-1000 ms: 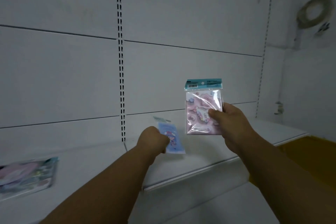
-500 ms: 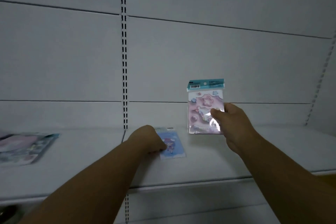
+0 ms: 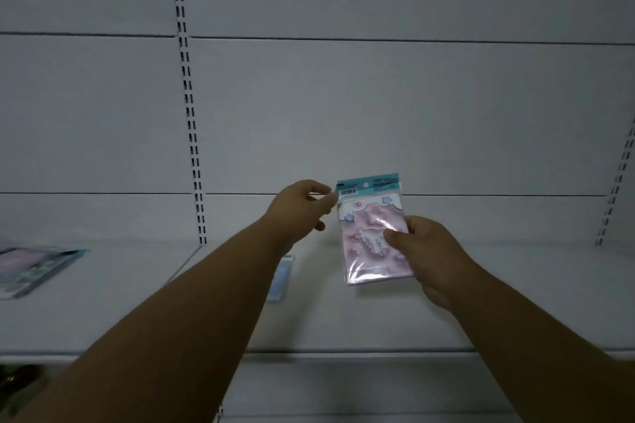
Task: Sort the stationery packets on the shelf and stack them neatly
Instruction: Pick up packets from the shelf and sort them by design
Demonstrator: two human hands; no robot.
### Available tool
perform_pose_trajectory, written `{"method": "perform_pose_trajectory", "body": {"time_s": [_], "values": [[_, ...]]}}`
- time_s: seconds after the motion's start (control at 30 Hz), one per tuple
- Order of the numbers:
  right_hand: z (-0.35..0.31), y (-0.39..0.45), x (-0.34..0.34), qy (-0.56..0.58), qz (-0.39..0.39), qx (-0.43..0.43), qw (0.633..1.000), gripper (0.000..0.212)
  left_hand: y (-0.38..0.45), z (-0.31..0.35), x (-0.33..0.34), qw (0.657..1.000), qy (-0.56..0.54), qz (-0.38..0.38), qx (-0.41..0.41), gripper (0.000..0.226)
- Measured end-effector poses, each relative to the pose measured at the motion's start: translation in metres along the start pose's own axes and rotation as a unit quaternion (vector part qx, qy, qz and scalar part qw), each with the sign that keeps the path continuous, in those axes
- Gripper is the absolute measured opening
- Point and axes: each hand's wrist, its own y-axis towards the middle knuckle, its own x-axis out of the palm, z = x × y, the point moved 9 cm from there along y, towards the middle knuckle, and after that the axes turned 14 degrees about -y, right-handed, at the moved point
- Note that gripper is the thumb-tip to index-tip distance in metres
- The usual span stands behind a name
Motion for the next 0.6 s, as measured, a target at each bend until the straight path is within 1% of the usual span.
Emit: {"method": "perform_pose_trajectory", "body": {"time_s": [0.03, 0.1, 0.17, 0.23, 0.27, 0.33, 0.4, 0.43, 0.53, 0.6], "values": [[0.005, 0.001, -0.005, 0.004, -0.014, 0.008, 1.0, 0.013, 0.004, 0.0, 0.012, 1.0, -0.005, -0.009, 0.0, 0.013], [0.017, 0.004, -0.016, 0.004, -0.033, 0.027, 0.999, 0.011, 0.014, -0.005, 0.031, 1.0, -0.021, -0.002, -0.006, 0.008], [0.029, 0.008, -0.025, -0.009, -0.033, 0.046, 0.998, 0.008, 0.023, -0.015, 0.046, 0.999, -0.028, 0.011, -0.019, 0.011], [0.043, 0.013, -0.031, -0.06, -0.021, 0.077, 0.995, 0.005, 0.031, -0.029, 0.059, 0.999, -0.02, 0.021, -0.044, 0.013], [0.05, 0.016, -0.032, -0.107, -0.014, 0.091, 0.99, 0.009, 0.034, -0.037, 0.063, 0.998, -0.003, 0.025, -0.055, 0.013], [0.061, 0.023, -0.031, -0.206, -0.007, 0.111, 0.972, 0.016, 0.042, -0.049, 0.071, 0.996, 0.066, 0.016, -0.061, 0.013], [0.066, 0.029, -0.025, -0.255, -0.006, 0.127, 0.959, 0.023, 0.048, -0.059, 0.075, 0.989, 0.139, -0.001, -0.058, 0.012], [0.067, 0.032, -0.022, -0.286, -0.006, 0.126, 0.95, 0.027, 0.051, -0.065, 0.076, 0.985, 0.164, -0.006, -0.057, 0.012], [0.061, 0.04, -0.017, -0.411, -0.001, 0.102, 0.906, 0.035, 0.058, -0.076, 0.079, 0.974, 0.223, -0.009, -0.045, 0.015], [0.06, 0.042, -0.014, -0.457, 0.008, 0.086, 0.885, 0.038, 0.06, -0.078, 0.083, 0.962, 0.271, -0.01, -0.022, 0.011]]}}
